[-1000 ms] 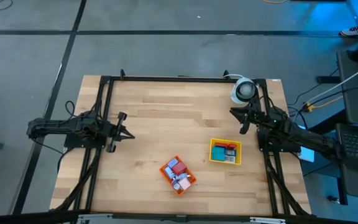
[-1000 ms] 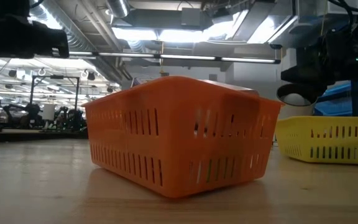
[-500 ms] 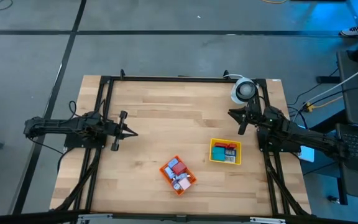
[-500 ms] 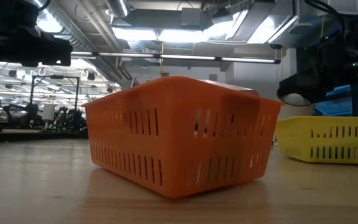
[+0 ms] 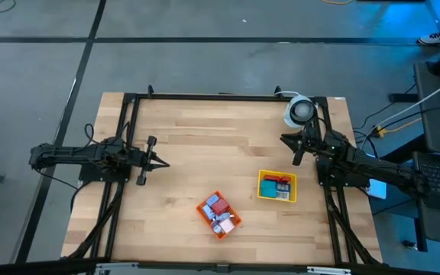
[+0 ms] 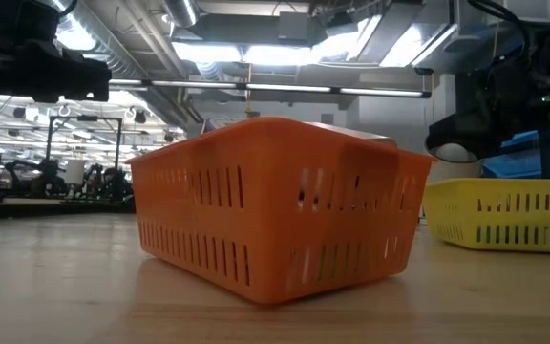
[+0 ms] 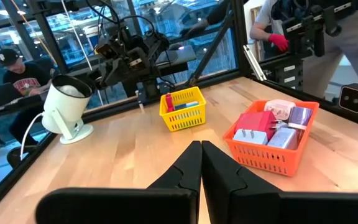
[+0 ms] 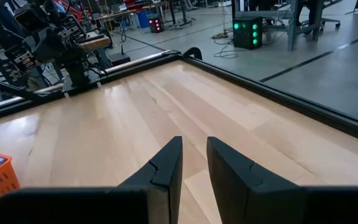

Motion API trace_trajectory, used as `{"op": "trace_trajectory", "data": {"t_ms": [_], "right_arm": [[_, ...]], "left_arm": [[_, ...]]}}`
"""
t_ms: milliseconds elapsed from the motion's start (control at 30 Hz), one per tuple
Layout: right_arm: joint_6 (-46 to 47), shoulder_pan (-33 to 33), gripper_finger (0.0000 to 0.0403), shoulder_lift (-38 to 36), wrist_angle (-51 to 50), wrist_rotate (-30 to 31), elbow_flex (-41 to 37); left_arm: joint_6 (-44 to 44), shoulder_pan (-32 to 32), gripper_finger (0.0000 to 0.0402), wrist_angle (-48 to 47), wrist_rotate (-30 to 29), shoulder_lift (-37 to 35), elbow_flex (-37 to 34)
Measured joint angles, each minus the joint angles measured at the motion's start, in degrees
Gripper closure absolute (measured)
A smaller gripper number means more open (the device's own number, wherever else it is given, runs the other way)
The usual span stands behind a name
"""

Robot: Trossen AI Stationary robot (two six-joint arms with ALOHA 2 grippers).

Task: Pick & Place Office items
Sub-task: Return to Home Position

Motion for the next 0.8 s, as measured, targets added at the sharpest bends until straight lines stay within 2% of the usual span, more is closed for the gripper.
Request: {"op": "trace_trajectory", "data": {"t_ms": [800], "right_arm": [[0.0, 0.0, 0.0323, 0.0, 0.0, 0.0, 0.0]], "left_arm": [[0.0, 0.0, 0.0397, 0.0, 0.0, 0.0, 0.0]]}}
